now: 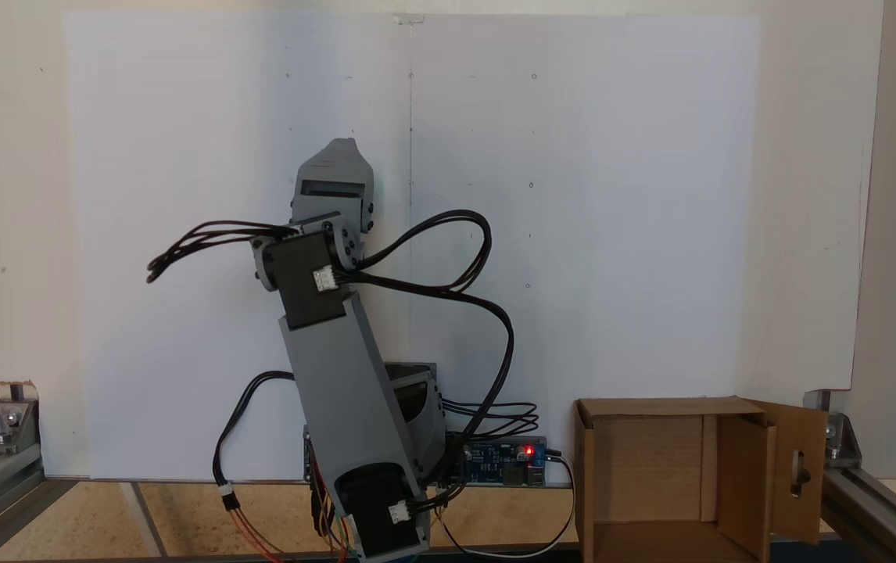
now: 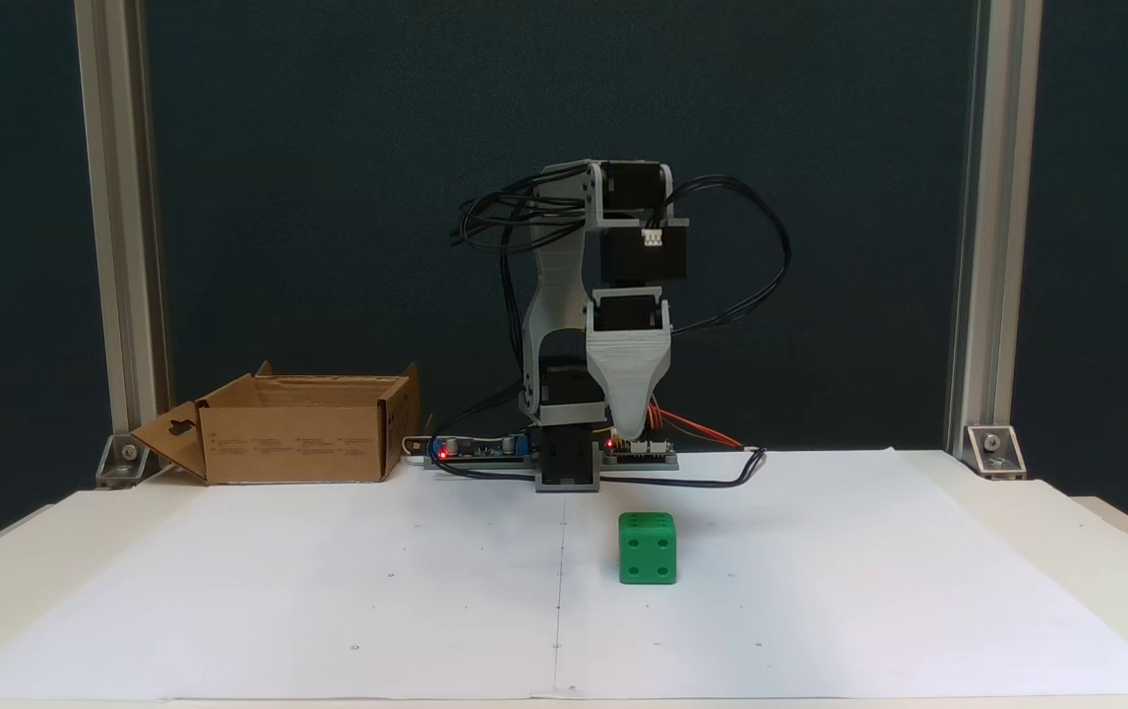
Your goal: Grasp a green dice and put it in the bin.
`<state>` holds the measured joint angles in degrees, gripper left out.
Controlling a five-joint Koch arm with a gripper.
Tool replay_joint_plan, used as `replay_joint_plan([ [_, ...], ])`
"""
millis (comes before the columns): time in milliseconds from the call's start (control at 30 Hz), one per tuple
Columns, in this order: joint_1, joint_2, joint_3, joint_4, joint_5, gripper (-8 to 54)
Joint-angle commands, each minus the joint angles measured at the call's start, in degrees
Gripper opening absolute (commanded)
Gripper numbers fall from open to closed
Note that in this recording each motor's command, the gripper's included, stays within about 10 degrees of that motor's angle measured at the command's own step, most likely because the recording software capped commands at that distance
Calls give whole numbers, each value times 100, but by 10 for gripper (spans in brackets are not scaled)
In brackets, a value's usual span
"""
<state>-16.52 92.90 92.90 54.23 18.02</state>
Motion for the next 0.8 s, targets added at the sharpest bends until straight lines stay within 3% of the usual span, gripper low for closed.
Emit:
replay_joint_plan([
  [0,-53,18,-35,-62,246,439],
  [767,-299,-237,589,-844,387,432],
])
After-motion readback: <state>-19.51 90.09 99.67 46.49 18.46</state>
